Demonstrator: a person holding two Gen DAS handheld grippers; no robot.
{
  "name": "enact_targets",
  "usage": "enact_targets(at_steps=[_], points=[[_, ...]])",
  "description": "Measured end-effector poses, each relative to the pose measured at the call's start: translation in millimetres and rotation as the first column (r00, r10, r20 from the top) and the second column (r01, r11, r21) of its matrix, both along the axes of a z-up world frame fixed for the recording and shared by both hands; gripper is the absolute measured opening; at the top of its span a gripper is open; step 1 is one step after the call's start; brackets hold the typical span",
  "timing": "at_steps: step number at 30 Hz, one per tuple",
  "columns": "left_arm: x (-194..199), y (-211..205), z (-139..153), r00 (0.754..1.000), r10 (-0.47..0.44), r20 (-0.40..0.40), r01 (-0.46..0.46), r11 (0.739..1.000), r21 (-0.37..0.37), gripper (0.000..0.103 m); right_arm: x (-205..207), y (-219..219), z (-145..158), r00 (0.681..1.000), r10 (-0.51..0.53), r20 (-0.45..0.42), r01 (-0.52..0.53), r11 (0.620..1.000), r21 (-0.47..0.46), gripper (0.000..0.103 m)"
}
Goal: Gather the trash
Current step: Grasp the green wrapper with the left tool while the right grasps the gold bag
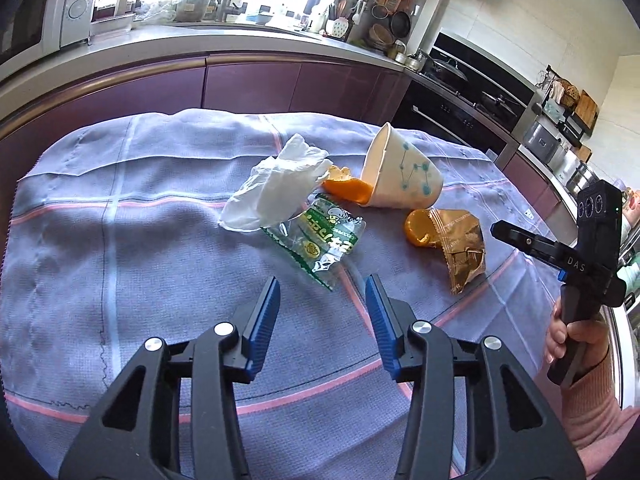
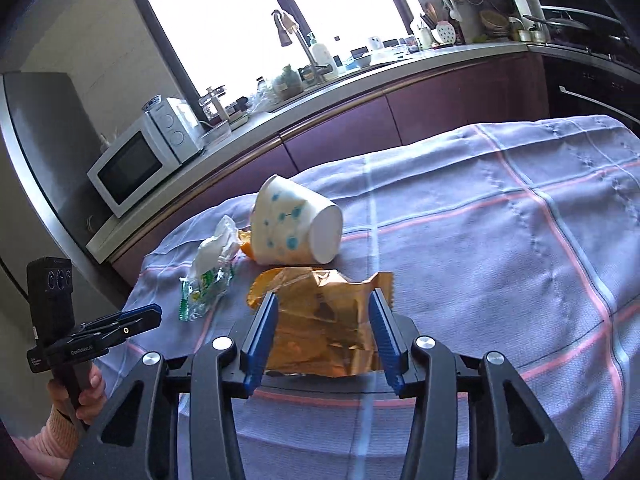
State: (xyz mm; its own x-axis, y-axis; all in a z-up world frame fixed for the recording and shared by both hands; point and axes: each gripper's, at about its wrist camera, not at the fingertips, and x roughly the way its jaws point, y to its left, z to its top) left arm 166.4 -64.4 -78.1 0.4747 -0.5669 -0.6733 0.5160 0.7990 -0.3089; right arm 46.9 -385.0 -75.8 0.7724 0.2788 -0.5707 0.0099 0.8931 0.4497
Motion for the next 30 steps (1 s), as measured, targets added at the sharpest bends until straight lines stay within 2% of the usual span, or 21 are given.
enact_targets(at_steps=[2,9,19,21,24,26,29,30], points=[[4,-4,-1,1.000,0.001,-0.011,-0.001,1.000,-0.002,0.045,3,-6,-6,1.000,-0.005,-0.022,0.005,1.000,0.014,0.056],[18,-17,-6,0.998,-0.005,-0.056,0.005,1.000,-0.002,0.046,13,-15,-19,0.998,0.022,-0.055,-0.017,0.997,0.076,0.061],[37,-28,-22,0.990,0.013,-0.141,-0.016,1.000,-0.018,0.046,19,-10,-21,0.994,0.079,-0.073,-0.072,0.994,0.086,0.061],[40,-30,-22,0.989,0.014,-0.146,-0.018,1.000,-0.021,0.046,19,-8,-22,0.993,0.089,-0.076,-0.082,0.993,0.085,0.051],[45,-32,-23,0.987,0.011,-0.158,-0.016,0.999,-0.033,0.042,18,-6,-21,0.993,0.094,-0.071,-0.088,0.993,0.083,0.044],[48,-34,-26,0.983,0.002,-0.181,-0.011,0.999,-0.046,0.027,17,-6,-21,0.993,0.099,-0.069,-0.092,0.992,0.089,0.038],[47,-35,-29,0.981,-0.007,-0.192,-0.005,0.998,-0.063,0.017,14,-6,-21,0.992,0.110,-0.065,-0.104,0.990,0.100,0.026],[46,-37,-29,0.982,-0.008,-0.190,-0.004,0.998,-0.063,0.018,14,-5,-20,0.992,0.112,-0.063,-0.105,0.990,0.099,0.025]])
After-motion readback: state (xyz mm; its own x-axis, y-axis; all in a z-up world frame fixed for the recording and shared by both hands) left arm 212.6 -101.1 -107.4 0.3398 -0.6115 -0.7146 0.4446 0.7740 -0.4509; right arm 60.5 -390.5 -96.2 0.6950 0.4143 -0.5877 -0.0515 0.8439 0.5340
